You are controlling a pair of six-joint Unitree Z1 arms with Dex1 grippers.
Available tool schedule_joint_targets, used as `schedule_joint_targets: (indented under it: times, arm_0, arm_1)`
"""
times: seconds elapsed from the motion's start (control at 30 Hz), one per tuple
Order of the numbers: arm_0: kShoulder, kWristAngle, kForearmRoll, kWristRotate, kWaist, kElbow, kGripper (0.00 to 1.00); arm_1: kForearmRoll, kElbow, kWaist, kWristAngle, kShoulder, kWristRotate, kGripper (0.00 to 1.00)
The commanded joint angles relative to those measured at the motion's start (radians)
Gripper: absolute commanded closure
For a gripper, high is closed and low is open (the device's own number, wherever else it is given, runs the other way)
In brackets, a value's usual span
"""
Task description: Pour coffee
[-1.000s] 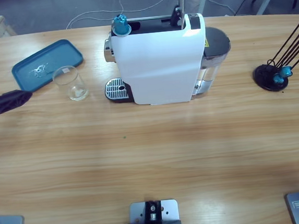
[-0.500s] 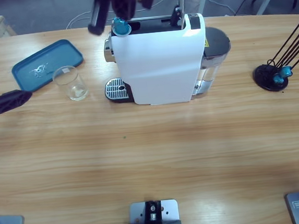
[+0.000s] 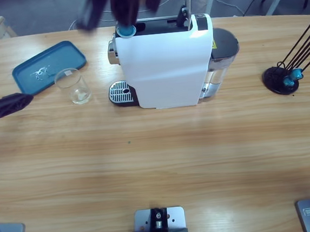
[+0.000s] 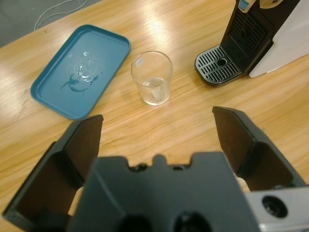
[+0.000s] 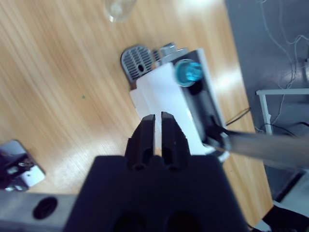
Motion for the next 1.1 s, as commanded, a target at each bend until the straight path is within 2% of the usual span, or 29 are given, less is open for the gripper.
schedule_joint_targets:
  times: [0.03,0.13,0.23,0.33,0.43,0.53,0.67,0.77,0.87,0.9,0.93,1.0,1.03,1.1]
  arm_0:
    - [0.018,-0.011,-0.012,0.002,-0.005,0.034,0.027]
    - [0.018,-0.011,-0.012,0.001,-0.005,0.034,0.027]
    - [0.022,-0.011,-0.014,0.001,-0.005,0.033,0.027]
    - [0.023,-0.016,-0.014,0.002,-0.005,0.033,0.027]
    - [0.022,-0.019,-0.013,0.001,-0.005,0.033,0.027]
    - [0.027,-0.026,-0.014,0.002,-0.005,0.032,0.027]
    - [0.026,-0.035,-0.012,0.002,-0.005,0.034,0.027]
    - [0.03,-0.035,-0.012,0.002,-0.005,0.033,0.027]
    - [0.03,-0.034,-0.012,0.001,-0.005,0.033,0.027]
    - [0.03,-0.034,-0.012,0.001,-0.005,0.034,0.027]
    - [0.03,-0.034,-0.012,0.001,-0.005,0.033,0.027]
    - [0.03,-0.034,-0.012,0.001,-0.005,0.033,0.027]
    - [0.031,-0.034,-0.012,0.001,-0.005,0.033,0.027]
    - [0.032,-0.034,-0.012,0.001,-0.005,0.033,0.027]
  arm_1:
    - [-0.223,-0.245,-0.008,0.19,-0.109,-0.013,1.0]
    - [-0.182,-0.302,-0.013,0.158,-0.153,-0.038,1.0]
    - [-0.047,-0.29,-0.038,0.131,-0.252,-0.069,1.0]
    - [-0.005,-0.114,-0.091,0.14,-0.396,-0.093,1.0]
    - [-0.221,0.367,-0.173,0.174,-0.689,-0.087,1.0]
    - [-0.33,0.611,-0.18,0.187,-0.814,-0.058,1.0]
    - [-0.51,0.826,-0.169,0.268,-0.797,-0.103,1.0]
    - [-0.532,0.845,-0.13,0.268,-0.694,-0.202,1.0]
    - [-0.544,0.896,-0.125,0.222,-0.632,-0.185,1.0]
    - [-0.61,0.958,-0.125,0.171,-0.643,-0.189,1.0]
    - [-0.672,1.019,-0.125,0.08,-0.646,-0.208,1.0]
    - [-0.708,1.083,-0.124,-0.007,-0.634,-0.239,1.0]
    - [-0.755,1.138,-0.123,-0.011,-0.64,-0.231,1.0]
    - [-0.993,1.34,-0.137,0.059,-0.685,-0.116,1.0]
